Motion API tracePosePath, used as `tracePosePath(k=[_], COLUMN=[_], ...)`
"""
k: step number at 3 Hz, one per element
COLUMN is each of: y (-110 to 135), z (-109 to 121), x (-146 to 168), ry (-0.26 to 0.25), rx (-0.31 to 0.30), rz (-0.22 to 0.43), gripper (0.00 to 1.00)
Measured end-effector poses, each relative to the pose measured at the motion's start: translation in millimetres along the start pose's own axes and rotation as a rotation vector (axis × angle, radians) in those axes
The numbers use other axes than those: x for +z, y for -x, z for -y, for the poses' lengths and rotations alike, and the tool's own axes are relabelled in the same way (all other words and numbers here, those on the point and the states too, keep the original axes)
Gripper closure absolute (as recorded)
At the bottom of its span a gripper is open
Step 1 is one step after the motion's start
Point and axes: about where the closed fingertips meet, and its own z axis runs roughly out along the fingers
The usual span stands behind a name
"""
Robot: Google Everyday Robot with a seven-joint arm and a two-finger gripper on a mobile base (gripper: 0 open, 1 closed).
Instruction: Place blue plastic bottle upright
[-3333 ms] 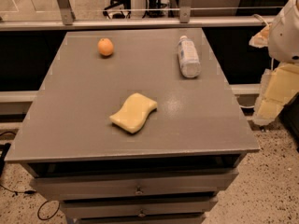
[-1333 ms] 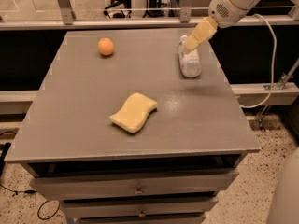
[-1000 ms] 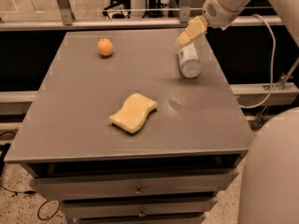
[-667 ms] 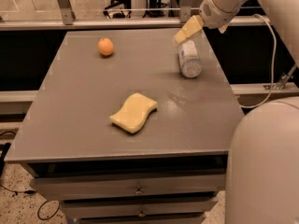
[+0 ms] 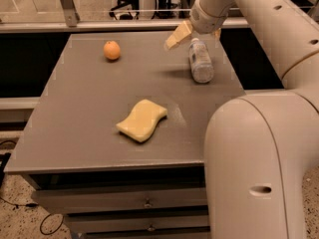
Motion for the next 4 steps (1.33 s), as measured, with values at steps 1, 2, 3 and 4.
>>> tracePosePath(k=[1,2,3,4], y=[6.4,4.6,1.9,2.1], z=[-6.0,4.3,17.3,25.6], x=[15.0,25.4,31.0,29.5], ry=[-0.016,-0.050,-0.088,-0.122], rx=[0.009,0.049,0.096,0.108], rz=[-0.035,-0.065,-0.082,-0.084], gripper=[0.00,0.03,0.27,0.52])
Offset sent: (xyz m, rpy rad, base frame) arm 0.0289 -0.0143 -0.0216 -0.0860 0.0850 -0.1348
